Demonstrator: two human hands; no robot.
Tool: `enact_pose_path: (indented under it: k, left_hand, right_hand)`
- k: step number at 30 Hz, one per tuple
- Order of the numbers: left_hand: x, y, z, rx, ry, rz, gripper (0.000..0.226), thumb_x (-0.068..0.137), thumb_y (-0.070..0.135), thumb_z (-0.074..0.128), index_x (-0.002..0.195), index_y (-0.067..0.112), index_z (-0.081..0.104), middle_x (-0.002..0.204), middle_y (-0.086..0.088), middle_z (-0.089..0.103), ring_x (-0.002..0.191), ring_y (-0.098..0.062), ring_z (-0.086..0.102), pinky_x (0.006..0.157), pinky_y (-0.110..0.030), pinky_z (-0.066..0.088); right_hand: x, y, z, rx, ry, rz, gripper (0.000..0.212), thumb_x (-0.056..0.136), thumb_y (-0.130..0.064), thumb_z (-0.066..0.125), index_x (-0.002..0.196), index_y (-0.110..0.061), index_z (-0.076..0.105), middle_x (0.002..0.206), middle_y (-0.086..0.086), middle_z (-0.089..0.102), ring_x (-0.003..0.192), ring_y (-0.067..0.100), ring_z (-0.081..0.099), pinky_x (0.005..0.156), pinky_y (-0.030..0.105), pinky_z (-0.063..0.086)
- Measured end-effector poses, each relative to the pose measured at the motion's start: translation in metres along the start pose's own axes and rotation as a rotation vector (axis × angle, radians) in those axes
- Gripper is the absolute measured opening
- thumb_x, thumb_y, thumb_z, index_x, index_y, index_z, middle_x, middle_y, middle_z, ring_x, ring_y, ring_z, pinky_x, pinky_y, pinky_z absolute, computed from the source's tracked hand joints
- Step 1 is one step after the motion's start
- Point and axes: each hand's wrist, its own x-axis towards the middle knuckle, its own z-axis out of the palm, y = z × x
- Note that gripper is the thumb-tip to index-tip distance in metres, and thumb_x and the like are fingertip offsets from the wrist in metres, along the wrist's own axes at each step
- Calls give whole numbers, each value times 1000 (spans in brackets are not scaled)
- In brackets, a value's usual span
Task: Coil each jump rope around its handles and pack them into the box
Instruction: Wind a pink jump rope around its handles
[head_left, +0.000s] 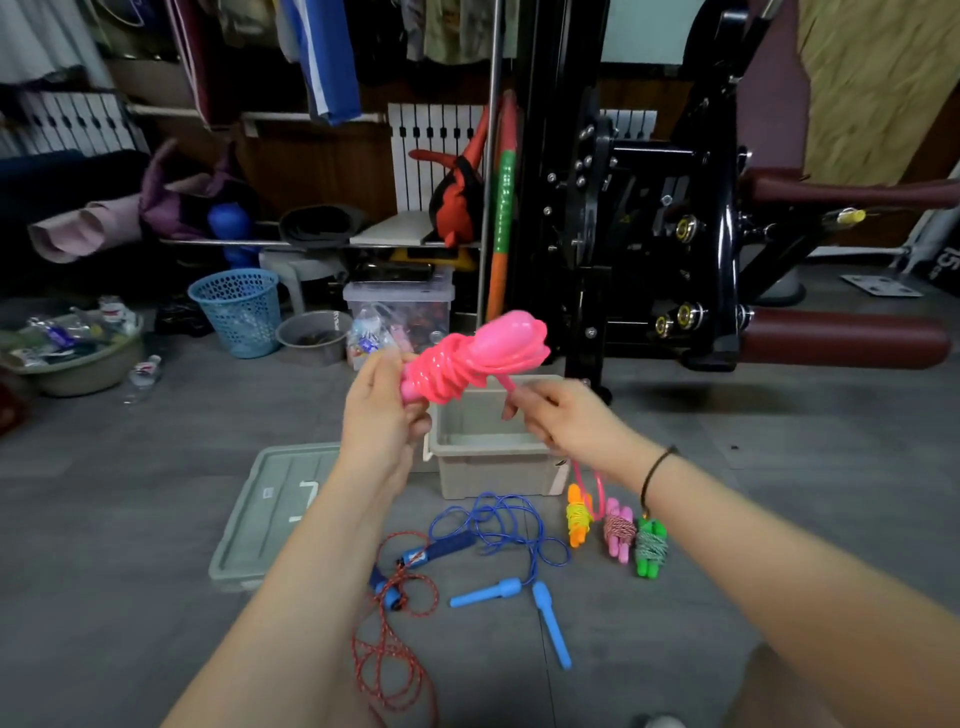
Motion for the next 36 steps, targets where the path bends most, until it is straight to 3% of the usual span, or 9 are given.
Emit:
enact_pose_path:
  k: [7,10,14,20,22,24,25,27,36]
  left_hand:
    - [17,-22,-22,673,508,180,29,99,25,40,84,8,58,78,-14,60,72,-28,45,61,-31,21]
    - [10,-22,-23,992,327,313,27,100,29,40,98,9,57,84,-22,65,79,-42,55,61,-34,21]
    - [0,-12,-15,1083,-72,532,30,97,39,38,82,15,48,67,-15,60,68,-39,54,57,-36,27]
    - [-28,12,7,311,-405,247,30,99,24,40,75,10,52,52,7,45,45,-9,36,45,-19,30]
    - [-29,12,10,169,-376,133,33,98,26,40,68,19,54,59,-11,41,51,-19,32,51,-27,29]
    - [-27,8,15,53,-263,8,39,97,22,40,60,23,51,55,-9,39,49,-18,28,48,-25,26]
    - [-27,5,18,4,-207,-55,42,98,20,38,58,23,49,49,-1,38,44,-15,27,44,-21,23]
    - [-27,-4,25,-65,-104,-164,38,100,20,36,64,20,45,43,7,34,36,-6,23,36,-15,19]
    - [-30,-36,37,-317,118,-586,35,104,18,27,70,16,35,33,8,31,23,0,22,25,-13,12]
  right_hand:
    - [-54,-14,75,-255,-247,94,13,99,-15,39,95,-17,51,71,-2,57,40,1,55,36,15,36]
    - [-51,-51,56,-644,-236,-55,17,96,-13,46,98,-3,60,91,10,66,81,22,68,63,36,52]
    - [-10,-99,-29,-946,-59,-297,32,82,-51,62,85,-21,73,69,-1,69,68,13,65,71,27,53]
    - [10,-85,-65,-187,-380,-23,22,83,-25,66,73,-7,71,49,-1,59,40,8,46,41,17,39]
    - [10,-70,-34,93,-99,-64,36,83,-33,61,85,4,65,59,-6,63,49,0,52,48,14,43]
    - [19,-43,-8,459,680,-137,22,95,-23,49,93,-5,61,80,-3,65,70,3,60,75,19,52]
    - [10,-41,3,707,667,20,20,98,-11,41,89,-8,59,80,1,60,69,8,58,78,28,53]
    - [-4,-28,29,889,193,188,25,94,0,40,78,-8,57,68,5,48,50,9,48,56,28,52]
    - [-20,4,90,857,837,259,33,89,0,53,57,-6,55,51,2,58,51,12,56,55,27,52]
